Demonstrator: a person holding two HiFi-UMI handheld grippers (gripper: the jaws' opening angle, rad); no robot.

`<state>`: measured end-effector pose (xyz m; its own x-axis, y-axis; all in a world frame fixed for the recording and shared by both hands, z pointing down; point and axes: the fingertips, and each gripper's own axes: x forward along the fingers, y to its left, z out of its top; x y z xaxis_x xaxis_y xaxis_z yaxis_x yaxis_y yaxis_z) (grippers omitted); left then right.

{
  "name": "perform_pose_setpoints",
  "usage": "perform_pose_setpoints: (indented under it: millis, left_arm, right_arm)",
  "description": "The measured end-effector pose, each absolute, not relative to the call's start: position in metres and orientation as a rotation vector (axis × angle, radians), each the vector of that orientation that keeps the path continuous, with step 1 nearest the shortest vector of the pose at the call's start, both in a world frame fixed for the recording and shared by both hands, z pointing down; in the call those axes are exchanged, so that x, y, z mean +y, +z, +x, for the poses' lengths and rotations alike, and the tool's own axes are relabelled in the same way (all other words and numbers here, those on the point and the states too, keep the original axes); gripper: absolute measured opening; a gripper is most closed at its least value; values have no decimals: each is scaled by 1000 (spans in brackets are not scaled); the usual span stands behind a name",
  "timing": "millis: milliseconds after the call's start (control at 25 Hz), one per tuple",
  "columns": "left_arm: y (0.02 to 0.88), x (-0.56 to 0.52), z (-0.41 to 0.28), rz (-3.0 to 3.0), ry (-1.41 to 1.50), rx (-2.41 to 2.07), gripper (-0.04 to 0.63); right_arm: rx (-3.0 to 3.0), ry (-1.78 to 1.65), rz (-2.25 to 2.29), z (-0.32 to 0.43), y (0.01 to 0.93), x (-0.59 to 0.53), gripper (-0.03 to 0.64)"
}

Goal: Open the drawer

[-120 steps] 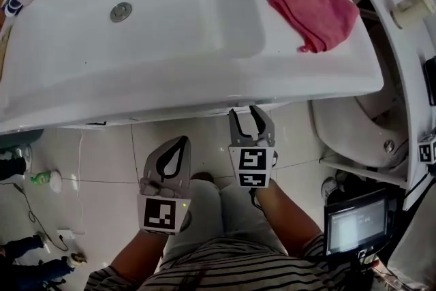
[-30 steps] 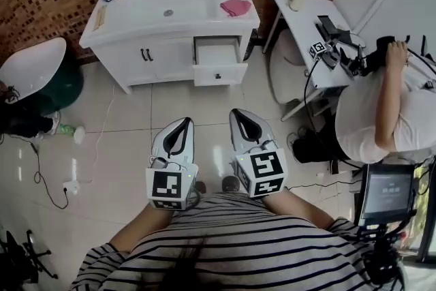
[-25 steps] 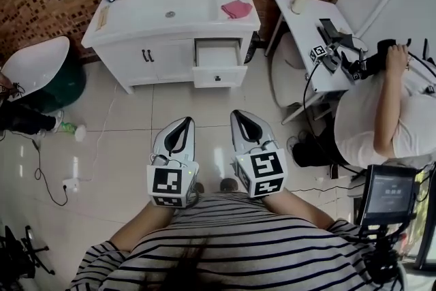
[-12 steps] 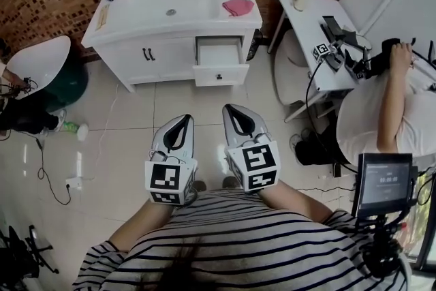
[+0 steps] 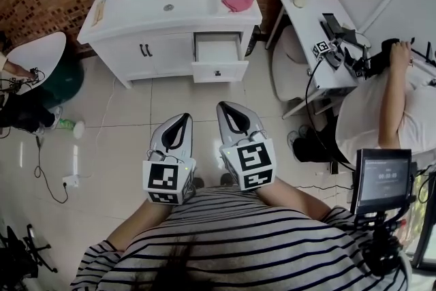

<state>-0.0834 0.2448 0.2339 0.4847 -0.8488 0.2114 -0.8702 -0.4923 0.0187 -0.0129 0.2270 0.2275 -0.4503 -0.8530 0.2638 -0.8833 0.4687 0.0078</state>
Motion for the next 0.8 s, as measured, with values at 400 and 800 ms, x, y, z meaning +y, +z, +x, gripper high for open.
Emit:
perform_pose_setpoints:
  millis: [400, 800]
  left_arm:
    - [237, 242, -81, 2610, 268, -1480, 15]
    - [236, 238, -77, 2612, 270, -1458, 15]
  right_arm:
    - [-2478, 209, 1492, -15, 232, 225, 0]
    - [-2468, 217, 1494, -14, 235, 222, 0]
